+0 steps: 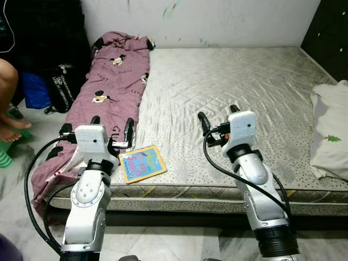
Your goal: Clean up the room
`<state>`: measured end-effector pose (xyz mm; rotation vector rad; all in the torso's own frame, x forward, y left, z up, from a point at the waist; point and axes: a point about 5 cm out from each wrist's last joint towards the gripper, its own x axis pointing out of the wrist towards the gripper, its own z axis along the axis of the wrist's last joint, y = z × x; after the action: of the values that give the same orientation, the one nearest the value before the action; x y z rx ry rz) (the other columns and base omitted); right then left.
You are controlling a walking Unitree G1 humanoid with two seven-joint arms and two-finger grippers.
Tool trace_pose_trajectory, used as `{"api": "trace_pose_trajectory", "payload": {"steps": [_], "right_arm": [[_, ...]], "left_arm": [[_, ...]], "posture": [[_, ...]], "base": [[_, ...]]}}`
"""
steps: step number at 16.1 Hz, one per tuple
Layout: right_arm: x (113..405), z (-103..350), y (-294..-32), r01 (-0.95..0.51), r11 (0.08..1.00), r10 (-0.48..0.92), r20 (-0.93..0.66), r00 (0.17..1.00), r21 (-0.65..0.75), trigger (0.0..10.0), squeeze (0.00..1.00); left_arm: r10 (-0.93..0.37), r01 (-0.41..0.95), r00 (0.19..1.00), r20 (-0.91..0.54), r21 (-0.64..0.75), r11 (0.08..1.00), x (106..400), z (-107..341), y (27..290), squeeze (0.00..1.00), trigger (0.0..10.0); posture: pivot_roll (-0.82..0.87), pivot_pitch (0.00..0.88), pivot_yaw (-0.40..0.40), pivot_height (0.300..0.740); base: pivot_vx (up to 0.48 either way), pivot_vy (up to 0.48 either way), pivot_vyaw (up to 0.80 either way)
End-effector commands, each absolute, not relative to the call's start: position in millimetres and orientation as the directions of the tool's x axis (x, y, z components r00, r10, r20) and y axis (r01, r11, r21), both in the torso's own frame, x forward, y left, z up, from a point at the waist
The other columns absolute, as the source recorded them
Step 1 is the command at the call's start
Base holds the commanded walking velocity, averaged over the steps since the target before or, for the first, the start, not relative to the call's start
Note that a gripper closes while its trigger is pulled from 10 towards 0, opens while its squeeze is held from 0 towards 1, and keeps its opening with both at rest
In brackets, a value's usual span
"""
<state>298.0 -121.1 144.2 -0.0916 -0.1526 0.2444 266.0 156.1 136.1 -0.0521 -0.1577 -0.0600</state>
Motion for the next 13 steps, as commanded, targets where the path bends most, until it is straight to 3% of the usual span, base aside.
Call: {"api": "trace_pose_trajectory", "payload": {"steps": [1, 8, 13], "right_arm": [[299.8, 148.1, -116.9, -0.248, 0.963, 0.262, 0.151, 0.953, -0.106, 10.0, 0.00], [300.5, 148.4, -117.5, -0.240, 0.965, 0.253, 0.151, 0.956, -0.101, 10.0, 0.00], [303.2, 147.0, -121.8, -0.217, 0.973, 0.227, 0.142, 0.963, -0.082, 10.0, 0.00]], "left_arm": [[-0.053, 0.062, 0.983, 0.174, -0.042, 0.997, 266.1, 139.7, 159.7, 0.00, 10.0], [-0.056, 0.065, 0.983, 0.174, -0.049, 0.997, 266.7, 139.5, 160.0, 0.00, 10.0], [-0.053, 0.060, 0.989, 0.135, -0.050, 0.997, 268.9, 134.9, 160.2, 0.00, 10.0]], "posture": [[0.00, 0.000, 0.023, 0.740], [0.00, 0.000, 0.024, 0.740], [0.01, 0.000, 0.024, 0.740]], "base": [[0.281, 0.000, 0.00], [0.327, 0.000, 0.00], [0.000, 0.000, 0.00]]}}
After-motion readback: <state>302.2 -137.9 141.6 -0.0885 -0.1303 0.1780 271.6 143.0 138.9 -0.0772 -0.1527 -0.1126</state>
